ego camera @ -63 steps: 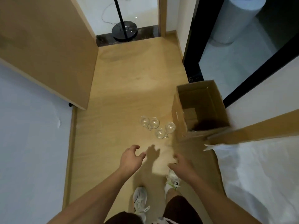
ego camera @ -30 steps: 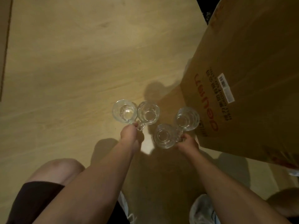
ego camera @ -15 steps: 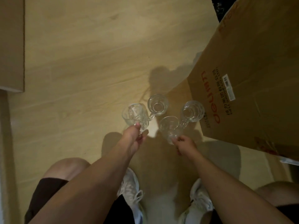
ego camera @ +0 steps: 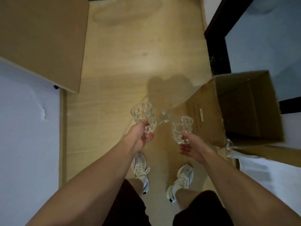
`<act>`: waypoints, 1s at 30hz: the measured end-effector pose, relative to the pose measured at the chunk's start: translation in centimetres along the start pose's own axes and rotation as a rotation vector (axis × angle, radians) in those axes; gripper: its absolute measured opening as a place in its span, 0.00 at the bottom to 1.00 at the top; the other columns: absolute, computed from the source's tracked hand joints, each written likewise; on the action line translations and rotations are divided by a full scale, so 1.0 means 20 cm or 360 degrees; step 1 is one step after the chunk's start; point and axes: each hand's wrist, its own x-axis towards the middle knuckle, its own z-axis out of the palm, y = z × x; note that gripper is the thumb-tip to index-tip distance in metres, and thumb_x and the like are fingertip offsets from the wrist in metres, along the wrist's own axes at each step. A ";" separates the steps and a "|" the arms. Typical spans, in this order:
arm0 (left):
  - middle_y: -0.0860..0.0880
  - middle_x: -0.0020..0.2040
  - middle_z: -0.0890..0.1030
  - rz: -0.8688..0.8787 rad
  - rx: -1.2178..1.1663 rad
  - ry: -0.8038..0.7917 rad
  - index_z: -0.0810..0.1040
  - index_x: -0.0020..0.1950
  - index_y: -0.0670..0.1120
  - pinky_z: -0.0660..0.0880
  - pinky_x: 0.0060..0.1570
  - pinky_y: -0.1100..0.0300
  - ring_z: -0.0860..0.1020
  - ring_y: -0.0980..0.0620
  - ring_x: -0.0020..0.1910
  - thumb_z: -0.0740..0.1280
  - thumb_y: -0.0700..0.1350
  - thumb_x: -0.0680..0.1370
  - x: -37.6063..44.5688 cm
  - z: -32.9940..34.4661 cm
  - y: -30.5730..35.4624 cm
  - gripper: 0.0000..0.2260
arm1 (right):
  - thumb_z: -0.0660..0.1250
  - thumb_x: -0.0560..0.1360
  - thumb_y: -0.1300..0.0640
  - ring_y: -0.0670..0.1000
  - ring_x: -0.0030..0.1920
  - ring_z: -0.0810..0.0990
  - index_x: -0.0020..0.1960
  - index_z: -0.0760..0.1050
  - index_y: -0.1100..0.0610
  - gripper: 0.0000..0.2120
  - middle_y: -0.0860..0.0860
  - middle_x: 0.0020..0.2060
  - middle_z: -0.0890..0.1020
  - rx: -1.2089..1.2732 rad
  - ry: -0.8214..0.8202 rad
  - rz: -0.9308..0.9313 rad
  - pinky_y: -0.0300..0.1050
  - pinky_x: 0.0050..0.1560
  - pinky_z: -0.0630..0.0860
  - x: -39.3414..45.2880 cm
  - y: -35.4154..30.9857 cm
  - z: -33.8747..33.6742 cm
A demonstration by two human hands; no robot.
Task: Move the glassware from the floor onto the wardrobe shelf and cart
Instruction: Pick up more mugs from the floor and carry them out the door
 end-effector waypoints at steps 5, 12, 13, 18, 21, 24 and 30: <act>0.42 0.45 0.68 0.0274 -0.0234 -0.0156 0.74 0.44 0.43 0.73 0.43 0.53 0.68 0.48 0.36 0.61 0.48 0.83 -0.67 0.02 0.41 0.11 | 0.63 0.81 0.44 0.57 0.46 0.74 0.50 0.69 0.58 0.17 0.59 0.46 0.73 0.0302 -0.0162 -0.0204 0.53 0.46 0.78 -0.72 -0.44 0.09; 0.42 0.50 0.79 0.0800 -0.0381 -0.0186 0.76 0.44 0.45 0.76 0.42 0.55 0.76 0.42 0.48 0.61 0.50 0.81 -1.47 0.02 0.84 0.12 | 0.61 0.81 0.43 0.52 0.29 0.72 0.39 0.68 0.55 0.18 0.55 0.33 0.76 0.0318 -0.0259 -0.0599 0.49 0.41 0.77 -1.42 -0.94 0.25; 0.42 0.51 0.79 0.0865 -0.0390 -0.0163 0.76 0.45 0.45 0.77 0.42 0.55 0.76 0.42 0.48 0.61 0.51 0.81 -1.59 0.00 0.87 0.12 | 0.61 0.81 0.44 0.51 0.27 0.72 0.38 0.68 0.54 0.18 0.55 0.31 0.77 0.0290 -0.0281 -0.0652 0.48 0.40 0.78 -1.51 -0.98 0.26; 0.41 0.55 0.79 0.1202 -0.0535 -0.0097 0.74 0.48 0.47 0.81 0.43 0.52 0.78 0.42 0.46 0.60 0.54 0.82 -2.15 -0.11 0.83 0.11 | 0.62 0.79 0.45 0.54 0.30 0.74 0.36 0.69 0.55 0.17 0.56 0.36 0.76 0.0015 -0.0475 -0.0977 0.48 0.39 0.80 -1.97 -1.10 0.32; 0.39 0.51 0.80 0.1357 -0.0740 -0.0014 0.74 0.45 0.44 0.79 0.57 0.44 0.80 0.40 0.51 0.59 0.54 0.83 -2.45 -0.19 0.69 0.15 | 0.64 0.79 0.48 0.52 0.29 0.73 0.36 0.70 0.56 0.16 0.53 0.30 0.74 -0.0142 -0.0604 -0.1140 0.48 0.38 0.79 -2.20 -1.10 0.37; 0.39 0.45 0.79 0.1473 -0.0910 0.0088 0.72 0.41 0.44 0.79 0.59 0.43 0.80 0.41 0.46 0.59 0.51 0.82 -2.69 -0.29 0.50 0.15 | 0.64 0.79 0.50 0.49 0.27 0.72 0.42 0.73 0.56 0.11 0.50 0.32 0.72 -0.0273 -0.0750 -0.1294 0.52 0.46 0.79 -2.37 -1.03 0.44; 0.45 0.40 0.76 0.1653 -0.1289 0.0366 0.68 0.36 0.45 0.78 0.61 0.43 0.78 0.43 0.43 0.60 0.49 0.81 -3.05 -0.54 0.04 0.15 | 0.62 0.77 0.48 0.59 0.43 0.78 0.35 0.68 0.56 0.16 0.60 0.40 0.77 -0.0708 -0.1060 -0.1446 0.56 0.51 0.82 -2.72 -0.74 0.59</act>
